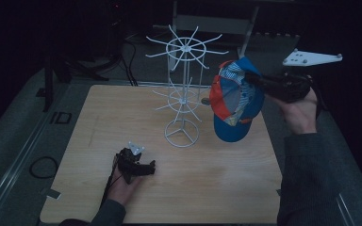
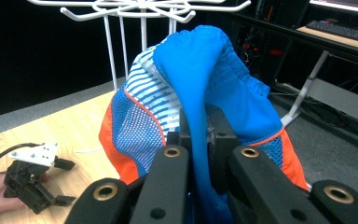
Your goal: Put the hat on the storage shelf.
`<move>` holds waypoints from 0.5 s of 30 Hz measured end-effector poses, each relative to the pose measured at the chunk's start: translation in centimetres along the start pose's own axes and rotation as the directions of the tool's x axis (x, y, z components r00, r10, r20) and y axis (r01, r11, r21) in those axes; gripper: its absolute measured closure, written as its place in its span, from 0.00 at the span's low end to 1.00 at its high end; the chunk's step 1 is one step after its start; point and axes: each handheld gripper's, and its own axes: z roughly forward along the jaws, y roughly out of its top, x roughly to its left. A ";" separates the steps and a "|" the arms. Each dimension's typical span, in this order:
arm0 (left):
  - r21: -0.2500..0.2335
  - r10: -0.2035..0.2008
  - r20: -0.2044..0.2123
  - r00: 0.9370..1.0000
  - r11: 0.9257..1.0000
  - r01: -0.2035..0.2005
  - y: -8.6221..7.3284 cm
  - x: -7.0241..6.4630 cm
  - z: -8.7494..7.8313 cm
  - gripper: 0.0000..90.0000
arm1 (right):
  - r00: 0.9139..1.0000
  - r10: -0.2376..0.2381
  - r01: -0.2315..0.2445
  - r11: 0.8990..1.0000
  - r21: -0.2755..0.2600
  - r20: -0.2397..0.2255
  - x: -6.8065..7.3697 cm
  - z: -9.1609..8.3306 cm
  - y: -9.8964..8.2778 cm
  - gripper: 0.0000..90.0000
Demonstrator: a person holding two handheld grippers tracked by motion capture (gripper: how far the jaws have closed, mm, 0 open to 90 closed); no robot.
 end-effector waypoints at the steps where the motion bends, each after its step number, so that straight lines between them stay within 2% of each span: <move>1: 0.000 0.000 0.000 1.000 1.000 0.000 0.0 0.0 0.0 0.03 | 1.000 0.001 -0.001 1.000 -0.001 0.000 0.0 0.0 0.0 0.97; 15: -0.002 -0.001 0.000 1.000 1.000 0.001 0.0 0.0 0.0 0.03 | 1.000 -0.003 0.004 1.000 -0.030 0.001 0.2 -0.2 0.3 0.97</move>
